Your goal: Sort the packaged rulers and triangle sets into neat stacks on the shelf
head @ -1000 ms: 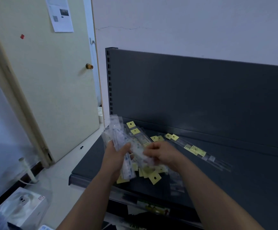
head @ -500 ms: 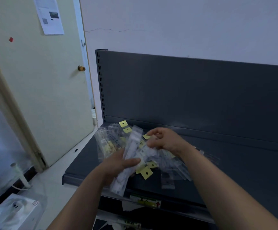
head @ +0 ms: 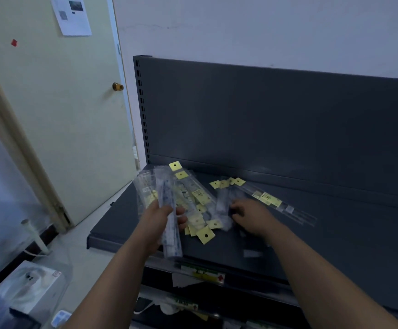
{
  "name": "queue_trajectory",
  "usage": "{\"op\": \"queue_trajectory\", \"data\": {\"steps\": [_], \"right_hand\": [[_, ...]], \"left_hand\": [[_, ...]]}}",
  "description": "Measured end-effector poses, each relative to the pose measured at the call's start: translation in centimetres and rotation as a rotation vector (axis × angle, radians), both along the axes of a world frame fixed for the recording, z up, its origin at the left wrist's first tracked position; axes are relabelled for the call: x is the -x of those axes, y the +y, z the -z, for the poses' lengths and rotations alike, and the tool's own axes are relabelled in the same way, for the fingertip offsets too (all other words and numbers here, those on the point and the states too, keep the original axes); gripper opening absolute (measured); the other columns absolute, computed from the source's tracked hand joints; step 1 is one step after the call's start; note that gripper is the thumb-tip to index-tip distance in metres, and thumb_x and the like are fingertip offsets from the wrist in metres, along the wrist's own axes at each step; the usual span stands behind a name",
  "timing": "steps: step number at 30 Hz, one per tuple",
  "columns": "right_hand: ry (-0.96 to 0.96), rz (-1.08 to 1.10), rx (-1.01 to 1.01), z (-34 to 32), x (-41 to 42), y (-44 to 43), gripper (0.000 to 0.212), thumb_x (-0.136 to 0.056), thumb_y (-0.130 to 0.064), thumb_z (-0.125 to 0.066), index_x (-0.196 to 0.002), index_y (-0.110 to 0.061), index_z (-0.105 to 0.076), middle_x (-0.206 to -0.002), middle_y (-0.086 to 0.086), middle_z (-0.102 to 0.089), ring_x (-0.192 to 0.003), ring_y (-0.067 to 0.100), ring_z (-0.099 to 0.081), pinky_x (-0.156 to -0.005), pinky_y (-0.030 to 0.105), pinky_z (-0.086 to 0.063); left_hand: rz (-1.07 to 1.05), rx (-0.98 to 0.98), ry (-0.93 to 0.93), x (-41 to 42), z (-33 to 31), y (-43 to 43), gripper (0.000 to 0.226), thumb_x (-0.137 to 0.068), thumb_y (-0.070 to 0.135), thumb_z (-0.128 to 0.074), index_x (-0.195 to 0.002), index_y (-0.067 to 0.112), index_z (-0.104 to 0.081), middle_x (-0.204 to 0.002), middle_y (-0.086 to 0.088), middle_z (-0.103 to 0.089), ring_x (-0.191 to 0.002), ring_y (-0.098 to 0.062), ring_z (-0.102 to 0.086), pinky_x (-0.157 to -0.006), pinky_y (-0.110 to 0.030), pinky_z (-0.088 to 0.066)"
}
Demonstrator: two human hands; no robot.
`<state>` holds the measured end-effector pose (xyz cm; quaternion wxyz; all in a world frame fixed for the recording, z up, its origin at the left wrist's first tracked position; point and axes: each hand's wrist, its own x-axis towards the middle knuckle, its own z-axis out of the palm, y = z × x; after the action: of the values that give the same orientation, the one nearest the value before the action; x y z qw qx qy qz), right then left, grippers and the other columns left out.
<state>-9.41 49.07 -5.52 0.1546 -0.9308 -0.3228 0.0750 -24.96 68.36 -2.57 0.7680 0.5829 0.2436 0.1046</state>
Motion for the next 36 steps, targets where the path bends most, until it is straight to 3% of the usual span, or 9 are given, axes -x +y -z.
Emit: {"op": "queue_trajectory", "data": {"steps": [4,9,17,21,26,29,32,34,36], "right_hand": [[-0.096,0.064,0.018,-0.6,-0.4,-0.3,0.017,-0.089,-0.013,-0.049,-0.095,-0.007,-0.064,-0.098,0.009,-0.065,-0.093,0.027,-0.061,-0.073,0.031,-0.048],[-0.03,0.003,-0.126,-1.4,1.0,3.1,0.035,-0.092,-0.029,-0.057,-0.122,-0.012,-0.061,-0.125,0.005,-0.057,-0.11,0.024,-0.054,-0.09,0.032,-0.044],[0.035,0.036,-0.145,-0.7,0.0,1.2,0.022,-0.09,-0.026,-0.064,-0.11,-0.018,-0.068,-0.109,-0.002,-0.067,-0.097,0.013,-0.061,-0.077,0.023,-0.043],[-0.05,0.084,-0.105,-0.1,-1.2,-2.1,0.032,-0.091,-0.032,-0.06,-0.118,-0.016,-0.063,-0.118,0.001,-0.062,-0.108,0.02,-0.057,-0.088,0.03,-0.046],[0.022,0.085,0.015,1.2,-1.9,-4.7,0.039,-0.102,-0.024,-0.039,-0.139,-0.016,-0.048,-0.15,0.004,-0.038,-0.138,0.023,-0.032,-0.113,0.032,-0.029],[-0.089,0.178,0.01,1.7,-2.5,-5.2,0.034,-0.1,-0.025,-0.038,-0.127,-0.021,-0.058,-0.134,0.002,-0.054,-0.128,0.027,-0.042,-0.106,0.039,-0.036],[-0.17,0.158,0.005,0.9,-1.5,-3.5,0.023,-0.09,-0.039,-0.055,-0.094,-0.019,-0.064,-0.099,0.003,-0.063,-0.101,0.023,-0.052,-0.085,0.033,-0.041],[-0.099,0.168,0.025,0.2,-0.5,-2.0,0.025,-0.084,-0.04,-0.065,-0.079,-0.017,-0.057,-0.085,0.003,-0.059,-0.088,0.022,-0.055,-0.073,0.031,-0.043],[0.029,0.227,0.025,-0.5,-0.4,-1.0,0.019,-0.084,-0.03,-0.067,-0.081,-0.012,-0.061,-0.083,0.007,-0.065,-0.08,0.023,-0.061,-0.069,0.031,-0.047]], "left_hand": [[-0.106,0.028,-0.003,-0.2,0.6,0.2,0.027,-0.1,0.003,-0.035,-0.125,0.001,-0.042,-0.102,-0.024,-0.057,-0.074,-0.027,-0.06,-0.057,-0.033,-0.059],[-0.173,0.017,-0.028,-0.6,1.0,0.3,0.027,-0.103,0.02,-0.041,-0.126,0.006,-0.045,-0.094,-0.017,-0.059,-0.071,-0.024,-0.058,-0.061,-0.034,-0.054],[-0.171,0.02,-0.049,-1.3,0.8,-0.1,0.02,-0.104,0.019,-0.037,-0.123,0.011,-0.042,-0.094,-0.017,-0.059,-0.071,-0.024,-0.057,-0.064,-0.036,-0.054],[-0.152,0.026,-0.057,-2.3,1.0,-0.7,0.024,-0.105,0.02,-0.037,-0.126,0.01,-0.043,-0.089,-0.015,-0.057,-0.068,-0.024,-0.056,-0.064,-0.038,-0.053],[-0.134,0.034,-0.067,-3.0,1.1,-1.7,0.024,-0.104,0.019,-0.038,-0.124,0.007,-0.044,-0.088,-0.015,-0.059,-0.065,-0.022,-0.057,-0.06,-0.034,-0.053],[-0.106,0.038,-0.064,-2.9,1.0,-2.3,0.023,-0.105,0.019,-0.038,-0.124,0.009,-0.043,-0.093,-0.017,-0.059,-0.069,-0.024,-0.057,-0.062,-0.035,-0.053],[-0.092,0.01,-0.057,-2.7,1.0,-2.4,0.023,-0.104,0.019,-0.038,-0.125,0.01,-0.042,-0.095,-0.017,-0.061,-0.071,-0.024,-0.059,-0.064,-0.036,-0.053],[-0.081,-0.02,-0.047,-2.6,1.1,-2.4,0.024,-0.103,0.019,-0.041,-0.125,0.009,-0.046,-0.098,-0.018,-0.064,-0.073,-0.025,-0.061,-0.066,-0.036,-0.055],[-0.071,-0.032,-0.031,-2.4,1.0,-2.4,0.02,-0.102,0.019,-0.046,-0.117,0.009,-0.054,-0.104,-0.021,-0.066,-0.076,-0.027,-0.063,-0.068,-0.036,-0.055]]}}
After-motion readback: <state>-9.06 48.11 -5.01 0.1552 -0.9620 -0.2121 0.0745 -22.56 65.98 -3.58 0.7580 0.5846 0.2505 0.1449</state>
